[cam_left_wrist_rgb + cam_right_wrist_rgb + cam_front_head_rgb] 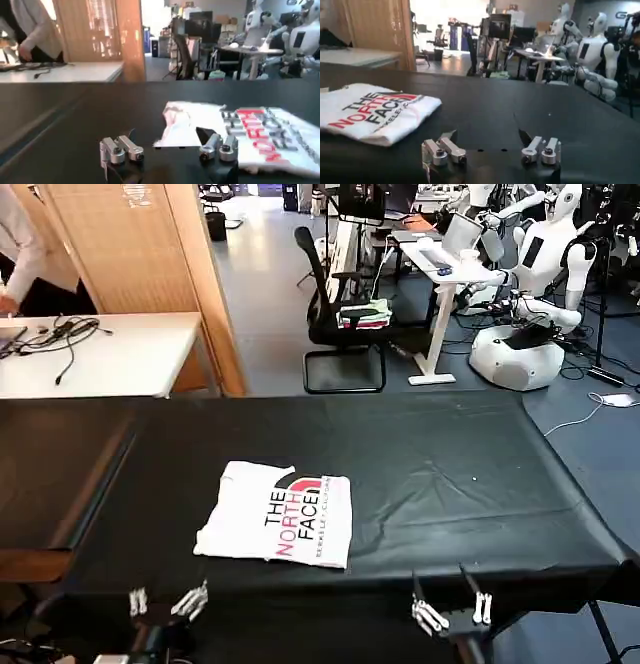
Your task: Fold and organize the clothes.
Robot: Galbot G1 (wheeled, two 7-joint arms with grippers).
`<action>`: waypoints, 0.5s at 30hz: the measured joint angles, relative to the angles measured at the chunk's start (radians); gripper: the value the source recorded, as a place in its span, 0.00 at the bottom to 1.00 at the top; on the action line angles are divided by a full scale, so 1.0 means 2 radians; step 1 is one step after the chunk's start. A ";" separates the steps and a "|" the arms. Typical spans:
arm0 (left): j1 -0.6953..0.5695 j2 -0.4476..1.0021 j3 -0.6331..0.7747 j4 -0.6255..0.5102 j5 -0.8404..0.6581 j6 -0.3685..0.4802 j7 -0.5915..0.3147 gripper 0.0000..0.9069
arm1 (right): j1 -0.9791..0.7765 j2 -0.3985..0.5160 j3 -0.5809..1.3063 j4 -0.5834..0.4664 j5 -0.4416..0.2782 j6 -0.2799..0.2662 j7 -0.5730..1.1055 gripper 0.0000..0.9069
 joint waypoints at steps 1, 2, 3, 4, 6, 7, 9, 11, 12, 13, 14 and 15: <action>0.007 0.000 -0.003 -0.002 -0.001 0.001 0.000 0.97 | -0.006 0.000 0.001 0.004 0.000 -0.001 0.002 0.97; 0.013 0.000 -0.005 -0.004 -0.002 0.002 0.001 0.97 | -0.012 0.000 0.001 0.007 0.001 -0.002 0.003 0.97; 0.019 0.001 -0.009 -0.007 -0.003 0.003 0.001 0.97 | -0.016 0.000 0.002 0.009 0.001 -0.002 0.003 0.97; 0.024 0.001 -0.012 -0.009 -0.004 0.004 0.001 0.97 | -0.020 0.000 0.002 0.011 0.001 -0.003 0.003 0.97; 0.031 0.001 -0.015 -0.010 -0.005 0.007 0.001 0.97 | -0.025 0.000 0.002 0.013 0.001 -0.003 0.003 0.97; 0.033 0.001 -0.016 -0.010 -0.005 0.008 0.001 0.97 | -0.027 0.000 0.002 0.014 0.001 -0.003 0.003 0.97; 0.036 0.000 -0.017 -0.010 -0.007 0.010 0.001 0.97 | -0.029 0.000 0.002 0.016 0.001 -0.003 0.003 0.97; 0.037 0.000 -0.017 -0.010 -0.007 0.010 0.002 0.97 | -0.031 0.000 0.002 0.016 0.001 -0.003 0.003 0.97; 0.038 0.000 -0.017 -0.010 -0.008 0.011 0.003 0.97 | -0.032 -0.001 0.002 0.017 0.001 -0.003 0.003 0.97; 0.038 0.001 -0.018 -0.010 -0.008 0.012 0.003 0.97 | -0.033 -0.001 0.002 0.017 0.001 -0.003 0.003 0.97; 0.038 0.001 -0.019 -0.011 -0.008 0.012 0.003 0.97 | -0.033 -0.001 0.002 0.017 0.001 -0.003 0.003 0.97; 0.038 0.001 -0.020 -0.011 -0.008 0.013 0.004 0.97 | -0.034 -0.001 0.002 0.018 0.001 -0.003 0.003 0.97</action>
